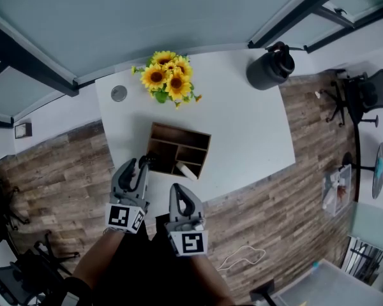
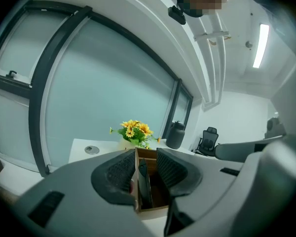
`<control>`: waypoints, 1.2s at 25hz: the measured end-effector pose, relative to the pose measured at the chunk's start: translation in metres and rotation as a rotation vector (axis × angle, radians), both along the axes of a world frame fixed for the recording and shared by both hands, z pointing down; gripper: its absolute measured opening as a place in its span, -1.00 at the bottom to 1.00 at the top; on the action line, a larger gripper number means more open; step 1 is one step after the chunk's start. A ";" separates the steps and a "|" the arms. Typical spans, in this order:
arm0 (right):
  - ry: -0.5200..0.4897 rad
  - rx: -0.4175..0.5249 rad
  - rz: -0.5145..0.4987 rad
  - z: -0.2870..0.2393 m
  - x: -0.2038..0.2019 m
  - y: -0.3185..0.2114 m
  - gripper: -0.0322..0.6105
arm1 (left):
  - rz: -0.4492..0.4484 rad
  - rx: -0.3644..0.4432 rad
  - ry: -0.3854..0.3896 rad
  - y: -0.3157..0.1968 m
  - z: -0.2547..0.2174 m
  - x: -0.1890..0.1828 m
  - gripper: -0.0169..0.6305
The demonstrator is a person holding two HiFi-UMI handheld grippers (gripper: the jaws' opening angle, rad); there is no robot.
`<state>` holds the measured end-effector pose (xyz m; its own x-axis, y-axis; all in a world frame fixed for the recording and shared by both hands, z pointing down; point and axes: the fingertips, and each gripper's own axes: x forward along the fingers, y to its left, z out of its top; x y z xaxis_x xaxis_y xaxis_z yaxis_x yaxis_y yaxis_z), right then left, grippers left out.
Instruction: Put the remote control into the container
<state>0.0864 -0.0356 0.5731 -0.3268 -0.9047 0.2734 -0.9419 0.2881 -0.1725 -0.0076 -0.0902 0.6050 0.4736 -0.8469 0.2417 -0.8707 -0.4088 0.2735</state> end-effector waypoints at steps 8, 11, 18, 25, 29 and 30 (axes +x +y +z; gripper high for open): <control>0.005 0.027 0.003 -0.009 0.002 0.002 -0.89 | -0.003 0.016 -0.007 0.007 -0.006 -0.003 -0.59; 0.009 0.027 -0.002 -0.011 0.002 0.004 -0.89 | -0.021 0.031 0.011 0.008 -0.012 -0.005 -0.65; 0.009 0.038 -0.006 -0.017 0.006 0.008 -0.89 | -0.044 0.045 0.005 0.012 -0.020 -0.008 -0.92; 0.009 0.061 -0.021 -0.028 0.007 0.009 -0.89 | -0.025 0.088 -0.029 0.017 -0.039 0.002 -0.92; 0.010 0.094 -0.040 -0.038 0.009 0.010 -0.89 | -0.036 0.121 -0.059 0.023 -0.058 0.007 -0.92; 0.009 0.101 -0.044 -0.041 0.009 0.011 -0.89 | -0.040 0.127 -0.067 0.026 -0.063 0.008 -0.92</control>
